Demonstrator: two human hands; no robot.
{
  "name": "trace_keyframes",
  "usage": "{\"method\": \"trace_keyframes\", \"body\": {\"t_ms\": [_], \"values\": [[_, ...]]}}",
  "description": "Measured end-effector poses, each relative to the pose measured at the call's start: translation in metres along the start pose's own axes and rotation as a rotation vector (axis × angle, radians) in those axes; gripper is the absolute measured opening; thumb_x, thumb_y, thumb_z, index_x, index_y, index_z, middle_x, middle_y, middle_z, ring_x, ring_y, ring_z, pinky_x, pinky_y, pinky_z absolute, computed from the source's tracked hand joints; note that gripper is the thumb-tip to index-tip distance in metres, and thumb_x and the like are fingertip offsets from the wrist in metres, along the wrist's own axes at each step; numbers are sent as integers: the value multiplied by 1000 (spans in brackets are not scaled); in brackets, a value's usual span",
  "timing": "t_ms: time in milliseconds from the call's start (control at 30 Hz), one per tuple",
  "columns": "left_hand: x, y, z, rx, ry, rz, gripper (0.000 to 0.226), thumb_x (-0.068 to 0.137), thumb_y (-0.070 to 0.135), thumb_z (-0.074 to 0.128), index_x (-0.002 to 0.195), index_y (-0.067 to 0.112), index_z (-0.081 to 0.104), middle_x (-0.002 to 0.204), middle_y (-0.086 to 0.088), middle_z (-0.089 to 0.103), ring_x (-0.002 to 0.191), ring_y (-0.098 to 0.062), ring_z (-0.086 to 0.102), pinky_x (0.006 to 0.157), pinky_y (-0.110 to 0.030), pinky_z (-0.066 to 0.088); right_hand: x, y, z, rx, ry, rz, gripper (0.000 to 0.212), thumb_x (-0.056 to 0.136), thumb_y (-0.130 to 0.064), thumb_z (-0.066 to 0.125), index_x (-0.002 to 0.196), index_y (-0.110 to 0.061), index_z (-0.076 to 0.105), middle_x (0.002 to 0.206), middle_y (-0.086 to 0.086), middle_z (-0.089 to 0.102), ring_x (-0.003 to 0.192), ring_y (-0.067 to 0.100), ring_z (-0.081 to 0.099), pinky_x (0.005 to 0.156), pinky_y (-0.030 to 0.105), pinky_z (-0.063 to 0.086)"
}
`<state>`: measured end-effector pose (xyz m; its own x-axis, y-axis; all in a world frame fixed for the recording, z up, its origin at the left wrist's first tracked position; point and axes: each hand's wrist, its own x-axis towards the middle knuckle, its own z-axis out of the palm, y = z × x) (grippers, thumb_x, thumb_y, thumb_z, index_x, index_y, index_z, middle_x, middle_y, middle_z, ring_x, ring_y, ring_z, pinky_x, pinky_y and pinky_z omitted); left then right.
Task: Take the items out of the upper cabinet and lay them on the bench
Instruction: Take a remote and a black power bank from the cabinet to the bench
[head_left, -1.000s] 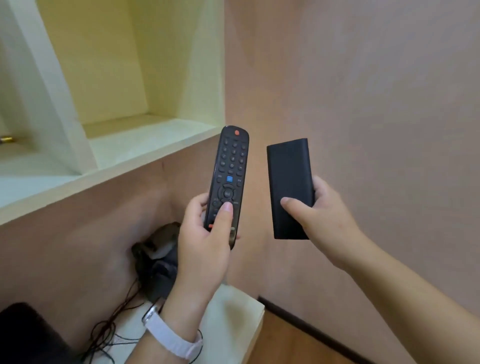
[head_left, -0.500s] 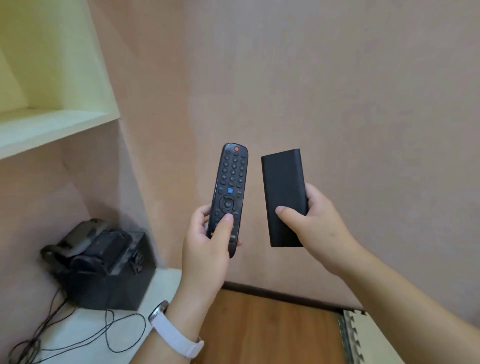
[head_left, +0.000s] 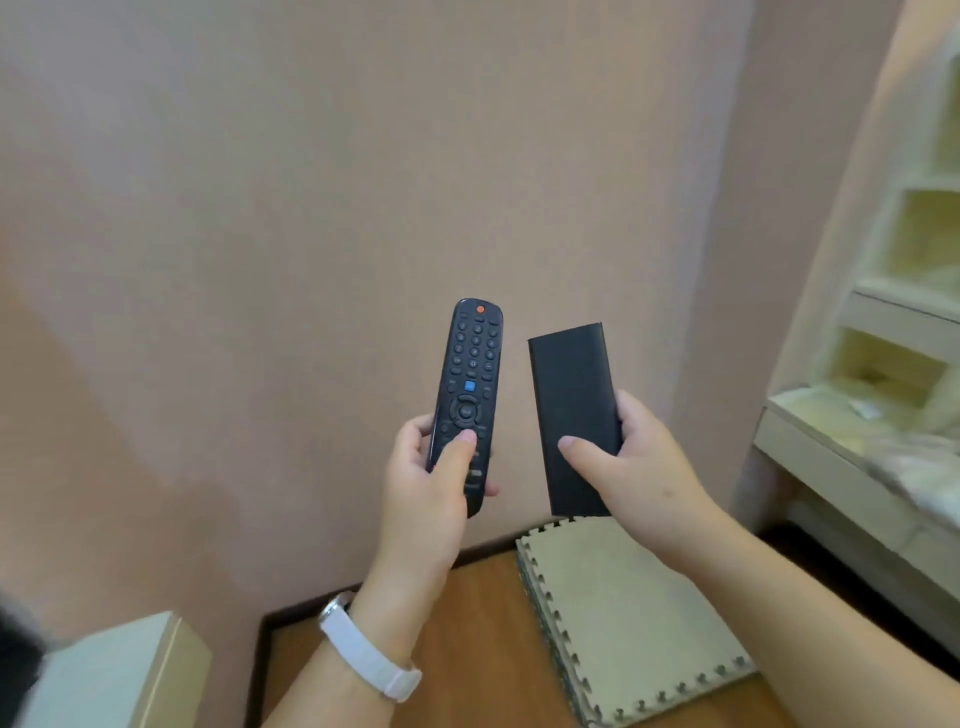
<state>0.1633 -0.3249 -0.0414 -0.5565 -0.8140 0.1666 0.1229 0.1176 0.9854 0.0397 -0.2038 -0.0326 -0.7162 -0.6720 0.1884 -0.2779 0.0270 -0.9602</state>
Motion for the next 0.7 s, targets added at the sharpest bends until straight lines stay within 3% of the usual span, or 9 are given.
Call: {"method": "trace_keyframes", "body": {"t_ms": [267,433,600,700], "values": [[-37,13,161,-76,-363,-36,14,97,13,53,111,11,55,99,-19,67,59,-18,64,52,-19,50,-60,19,-159,-15,352,68,30,91,-21,63,118,-30,53,107,-10,66,95,11,65,67,29,57],[-48,9,230,-90,-526,-66,12,97,12,53,108,12,56,93,-13,69,61,-19,63,54,-20,52,-85,39,-216,-2,517,127,28,90,-19,64,111,-34,54,105,-12,67,89,4,66,68,26,58],[-43,-17,294,-85,-659,-113,13,96,16,54,109,17,57,95,-13,70,63,-22,65,55,-22,50,-92,62,-260,-13,632,198,27,92,-20,64,112,-34,53,103,-14,64,83,1,64,53,13,51],[-33,-34,333,-90,-714,-135,12,96,17,55,107,19,58,93,-11,71,64,-22,66,56,-22,51,-83,79,-284,-46,698,251,25,91,-22,64,103,-40,52,103,-14,65,87,5,64,60,20,54]]}}
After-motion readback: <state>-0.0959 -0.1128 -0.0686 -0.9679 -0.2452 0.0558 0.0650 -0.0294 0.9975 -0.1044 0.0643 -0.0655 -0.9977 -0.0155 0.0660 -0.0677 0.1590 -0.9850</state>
